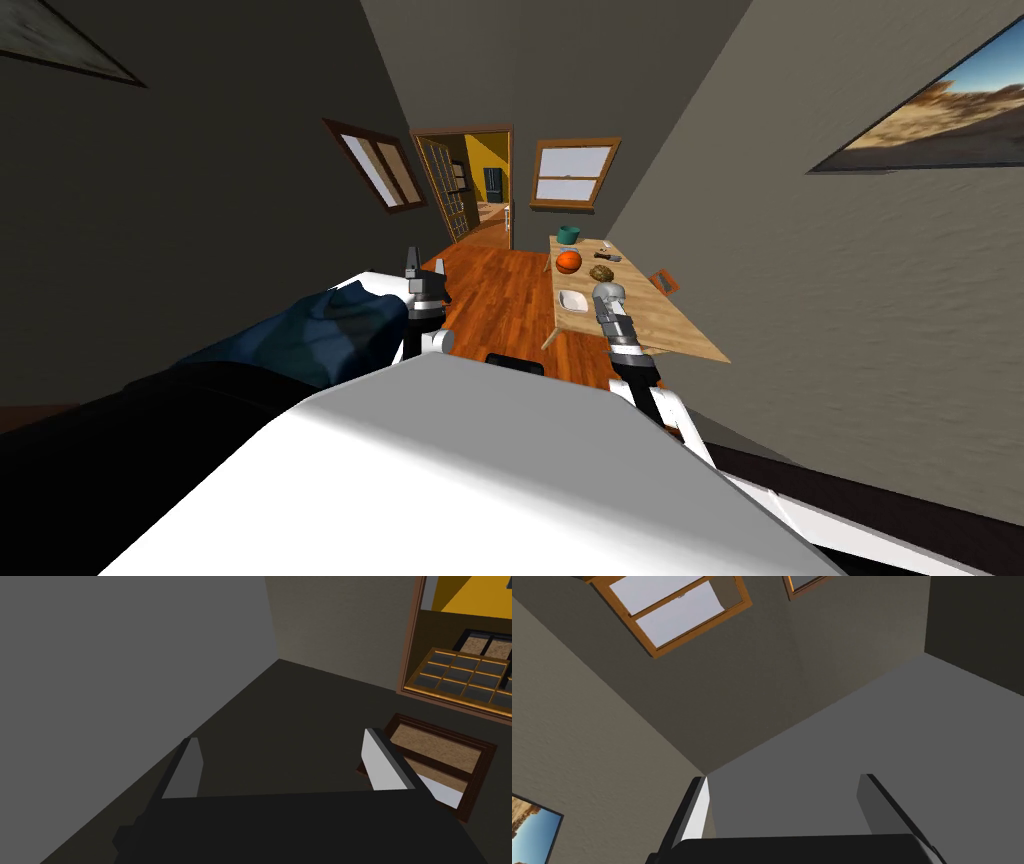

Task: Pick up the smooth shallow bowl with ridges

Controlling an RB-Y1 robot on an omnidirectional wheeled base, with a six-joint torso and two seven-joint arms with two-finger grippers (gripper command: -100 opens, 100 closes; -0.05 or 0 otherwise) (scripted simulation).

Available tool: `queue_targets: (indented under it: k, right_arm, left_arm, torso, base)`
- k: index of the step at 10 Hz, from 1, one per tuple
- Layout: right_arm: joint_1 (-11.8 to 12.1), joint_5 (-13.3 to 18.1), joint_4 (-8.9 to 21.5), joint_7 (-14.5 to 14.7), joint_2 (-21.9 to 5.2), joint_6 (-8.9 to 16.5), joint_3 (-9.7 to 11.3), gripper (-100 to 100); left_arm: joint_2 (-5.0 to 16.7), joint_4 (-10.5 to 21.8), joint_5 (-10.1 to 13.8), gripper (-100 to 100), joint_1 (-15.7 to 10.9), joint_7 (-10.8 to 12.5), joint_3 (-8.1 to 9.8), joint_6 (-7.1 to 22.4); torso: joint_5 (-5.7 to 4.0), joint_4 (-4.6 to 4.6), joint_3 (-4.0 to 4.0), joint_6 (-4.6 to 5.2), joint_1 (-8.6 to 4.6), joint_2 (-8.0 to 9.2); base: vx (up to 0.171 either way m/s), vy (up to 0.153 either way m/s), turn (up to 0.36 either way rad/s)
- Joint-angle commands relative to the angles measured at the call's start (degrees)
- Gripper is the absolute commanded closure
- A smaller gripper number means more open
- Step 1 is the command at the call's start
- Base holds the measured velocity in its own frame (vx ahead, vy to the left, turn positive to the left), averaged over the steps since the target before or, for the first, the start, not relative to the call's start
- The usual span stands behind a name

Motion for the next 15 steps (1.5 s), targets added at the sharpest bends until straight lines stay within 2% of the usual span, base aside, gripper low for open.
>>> queue_targets:
  k: [1, 2, 5, 6, 7, 8, 9, 10, 12, 13, 14, 15]
  right_arm:
    - [1.6, 2.9, 1.6, 2.9, -0.5, 2.5, -0.3, -100]
    - [1.6, 3.5, 1.6, 3.5, -0.5, 2.5, -0.3, -100]
    - [4.2, 9.3, 5.7, 9.0, -2.3, 6.9, -0.9, -100]
    - [4.2, 9.9, 5.7, 9.9, -2.3, 6.9, -0.9, -100]
    - [5.1, 12.0, 6.9, 11.7, -2.9, 8.4, -0.9, -100]
    - [5.1, 12.1, 6.9, 12.2, -2.9, 8.4, -0.9, -100]
    - [6.1, 14.3, 8.1, 14.4, -3.6, 10.0, -0.8, -100]
    - [6.1, 14.3, 8.1, 14.6, -3.6, 10.0, -0.8, -100]
    - [8.1, 18.4, 10.4, 18.5, -5.1, 13.2, -0.4, -100]
    - [8.1, 18.7, 10.4, 19.5, -5.1, 13.2, -0.4, -100]
    - [9.1, 20.9, 11.5, 21.7, -5.9, 14.8, -0.1, -100]
    - [9.1, 20.9, 11.5, 22.0, -5.9, 14.8, -0.1, -100]
  left_arm:
    - [0.0, 0.0, 0.0, 0, 0.0, 0.0, 0.0, 0.0]
    - [0.0, 0.0, 0.0, 0, 0.0, 0.0, 0.0, 0.0]
    - [0.0, 0.0, 0.0, 0, 0.0, 0.0, 0.01, 0.0]
    - [0.0, 0.0, 0.0, 0, 0.0, 0.0, 0.0, 0.0]
    - [0.0, 0.0, 0.0, 0, 0.0, 0.0, 0.01, 0.0]
    - [0.0, 0.0, 0.0, 0, 0.0, 0.0, 0.01, 0.0]
    - [0.0, 0.0, 0.0, 0, 0.0, 0.0, 0.01, 0.0]
    - [0.0, 0.0, 0.0, 0, 0.0, 0.0, 0.01, 0.0]
    - [0.0, 0.0, 0.0, 0, 0.0, 0.0, 0.01, 0.0]
    - [0.0, 0.0, 0.0, 0, 0.0, 0.0, 0.01, 0.0]
    - [0.0, 0.0, 0.0, 0, 0.0, 0.0, 0.01, 0.0]
    - [0.0, 0.0, 0.0, 0, 0.0, 0.0, 0.01, 0.0]
  torso:
    - [0.0, 0.0, 0.0, 0.0, 0.0, 0.0]
    - [0.0, 0.0, -0.02, -0.01, -0.01, -0.04]
    - [-0.02, -0.04, -0.12, 0.0, -0.08, -0.21]
    - [-0.02, -0.05, -0.15, -0.01, -0.08, -0.26]
    - [-0.02, -0.05, -0.14, 0.03, -0.09, -0.24]
    - [-0.02, -0.05, -0.14, 0.01, -0.11, -0.25]
    - [-0.03, -0.05, -0.14, 0.01, -0.12, -0.24]
    - [-0.03, -0.05, -0.15, 0.01, -0.15, -0.26]
    - [-0.02, -0.06, -0.17, 0.0, -0.08, -0.29]
    - [-0.02, -0.09, -0.25, 0.01, -0.15, -0.44]
    - [-0.03, -0.09, -0.24, 0.02, -0.16, -0.41]
    - [-0.03, -0.08, -0.23, 0.01, -0.16, -0.4]
  base:
    - [-0.005, 0.039, 0.178]
    - [0.008, 0.024, 0.059]
    - [0.039, 0.025, 0.176]
    - [0.041, 0.018, 0.046]
    - [0.049, 0.014, 0.097]
    - [0.039, 0.008, 0.06]
    - [0.048, 0.007, 0.112]
    - [0.044, 0.007, 0.07]
    - [0.087, 0.013, 0.149]
    - [0.088, -0.007, 0.057]
    - [0.082, -0.002, 0.113]
    - [0.064, 0.0, 0.062]
